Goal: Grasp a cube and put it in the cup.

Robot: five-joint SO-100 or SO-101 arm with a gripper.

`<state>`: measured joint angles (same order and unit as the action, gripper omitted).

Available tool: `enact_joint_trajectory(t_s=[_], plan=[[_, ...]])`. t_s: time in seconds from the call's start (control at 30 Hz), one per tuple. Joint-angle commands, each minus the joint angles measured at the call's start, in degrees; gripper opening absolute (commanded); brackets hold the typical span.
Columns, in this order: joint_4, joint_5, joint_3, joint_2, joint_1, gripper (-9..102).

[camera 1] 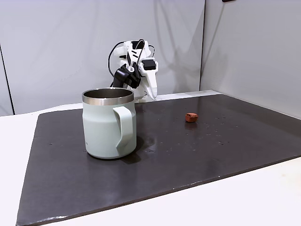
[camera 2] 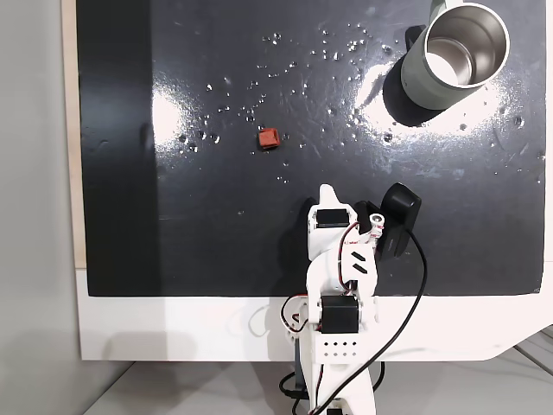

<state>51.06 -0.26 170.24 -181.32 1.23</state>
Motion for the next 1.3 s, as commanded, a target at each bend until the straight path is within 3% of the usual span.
enact_joint_trajectory(t_s=[0.0,0.53,1.27], plan=[[-1.67,0.09,-0.53,-0.70,0.26,0],[1.05,-3.52,-15.29,0.35,-6.50,0],[10.81,7.38,-62.40,46.14,-15.21,0]])
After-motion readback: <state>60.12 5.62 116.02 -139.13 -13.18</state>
